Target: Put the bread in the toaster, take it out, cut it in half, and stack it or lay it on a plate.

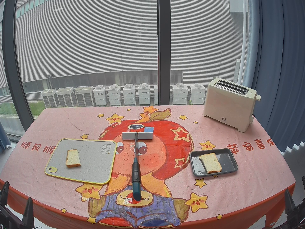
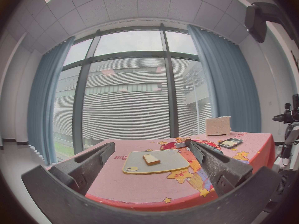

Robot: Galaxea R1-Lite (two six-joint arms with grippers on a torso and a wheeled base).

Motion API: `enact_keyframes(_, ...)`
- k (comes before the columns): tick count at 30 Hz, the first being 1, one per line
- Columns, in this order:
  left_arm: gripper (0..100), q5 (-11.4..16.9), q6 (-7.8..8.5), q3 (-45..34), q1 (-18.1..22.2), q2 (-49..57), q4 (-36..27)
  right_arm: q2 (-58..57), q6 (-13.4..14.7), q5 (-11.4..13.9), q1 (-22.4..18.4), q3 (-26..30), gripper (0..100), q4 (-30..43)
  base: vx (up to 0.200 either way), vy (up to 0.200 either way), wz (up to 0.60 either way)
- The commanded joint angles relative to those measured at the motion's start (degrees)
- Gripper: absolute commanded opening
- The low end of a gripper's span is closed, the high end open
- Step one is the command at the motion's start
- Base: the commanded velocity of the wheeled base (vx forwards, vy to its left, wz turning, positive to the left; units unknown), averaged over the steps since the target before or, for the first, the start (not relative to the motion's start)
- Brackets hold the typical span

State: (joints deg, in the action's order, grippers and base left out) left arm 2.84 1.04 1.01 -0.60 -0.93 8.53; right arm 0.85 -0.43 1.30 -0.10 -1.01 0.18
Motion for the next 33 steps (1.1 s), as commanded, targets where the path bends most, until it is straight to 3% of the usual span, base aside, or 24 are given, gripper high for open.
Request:
enact_keyframes(1, 100, 3.66, 0.02, 0.04, 0.07, 0.93, -0.54, -0.85, -0.01, 0.01, 0.01, 1.01, 100, -0.01, 0.0, 0.0, 0.0)
enact_keyframes(7, 100, 5.25, 0.19, 1.89, -0.37, -1.45, -1.77, -0.85, -0.01, 0.01, 0.01, 1.01, 100, -0.01, 0.0, 0.0, 0.0)
enact_keyframes(14, 100, 9.99, -1.3, 3.73, -0.63, -4.43, -2.03, -0.85, -0.01, 0.01, 0.01, 1.01, 100, -0.01, 0.0, 0.0, 0.0)
enact_keyframes(18, 100, 12.01, -1.3, 4.17, -0.63, -4.79, -2.12, -0.85, -0.01, 0.01, 0.01, 1.01, 100, -0.01, 0.0, 0.0, 0.0)
enact_keyframes(33, 100, 11.4, -1.48, 11.56, -0.02, -21.84, -1.94, -0.85, -0.01, 0.01, 0.01, 1.01, 100, -0.01, 0.0, 0.0, 0.0)
